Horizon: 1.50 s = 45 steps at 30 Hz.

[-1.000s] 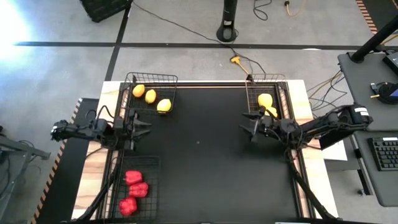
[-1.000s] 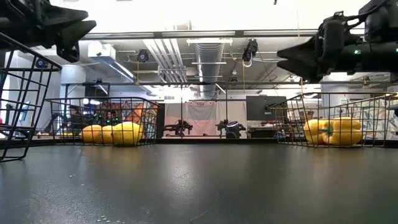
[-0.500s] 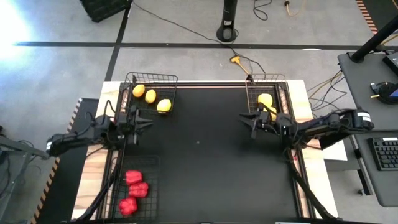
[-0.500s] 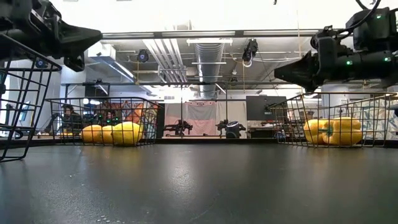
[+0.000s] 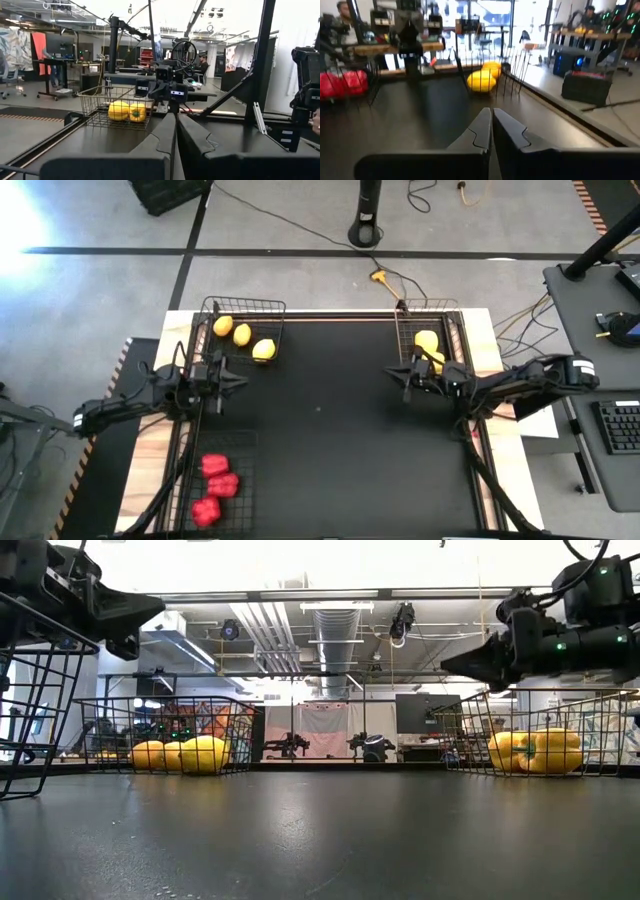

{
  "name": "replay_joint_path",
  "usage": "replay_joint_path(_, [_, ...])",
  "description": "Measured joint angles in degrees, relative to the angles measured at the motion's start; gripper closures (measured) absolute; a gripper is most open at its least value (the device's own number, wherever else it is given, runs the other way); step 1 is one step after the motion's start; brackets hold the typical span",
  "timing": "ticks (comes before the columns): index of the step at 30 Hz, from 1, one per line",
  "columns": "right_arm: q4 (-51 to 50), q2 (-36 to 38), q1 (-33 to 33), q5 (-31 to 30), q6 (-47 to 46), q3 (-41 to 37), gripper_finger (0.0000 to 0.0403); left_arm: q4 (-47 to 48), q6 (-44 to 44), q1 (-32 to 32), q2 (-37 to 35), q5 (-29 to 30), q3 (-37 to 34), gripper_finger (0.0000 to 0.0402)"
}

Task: Sort produce into baskets
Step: Return to Home Position

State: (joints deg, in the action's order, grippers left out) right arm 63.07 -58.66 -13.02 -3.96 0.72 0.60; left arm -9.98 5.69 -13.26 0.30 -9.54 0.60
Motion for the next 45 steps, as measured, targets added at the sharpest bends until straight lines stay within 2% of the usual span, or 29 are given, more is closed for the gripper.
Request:
replay_joint_path(10, [-0.8,-6.2,0.0,1.0,-3.8,0.0,0.0393,1.0,0.9,0.0,0.2,0.0,0.0,0.0401])
replay_joint_path(19, [2.0,-7.0,0.0,2.6,-2.3,-0.1,0.0390,2.6,3.0,0.0,0.2,-0.4,0.0,0.0402])
replay_joint_path(23, [3.9,-7.3,0.0,6.4,-1.4,-0.1,0.0390,5.4,2.1,0.1,0.3,-8.1,0.0,0.0401])
replay_joint_path(24, [4.4,-7.3,0.0,7.8,-1.4,-0.1,0.0390,5.4,2.7,0.1,0.2,-8.4,0.0,0.0401])
replay_joint_path(27, [7.2,-7.1,0.0,10.4,-1.5,-0.1,0.0390,6.1,3.8,0.1,0.2,-6.3,0.0,0.0401])
replay_joint_path(31, [8.2,-6.9,0.0,10.2,-2.8,0.0,0.0390,7.2,4.0,0.0,0.4,-1.1,0.0,0.0401])
replay_joint_path(37, [5.2,-3.0,0.0,10.4,-5.1,0.0,0.0390,7.3,4.5,0.1,0.3,-0.9,-0.1,0.0401])
replay_joint_path(45, [-10.5,10.1,0.0,9.8,-4.2,0.0,0.0390,7.3,5.4,0.1,1.0,-1.0,-0.1,0.0401])
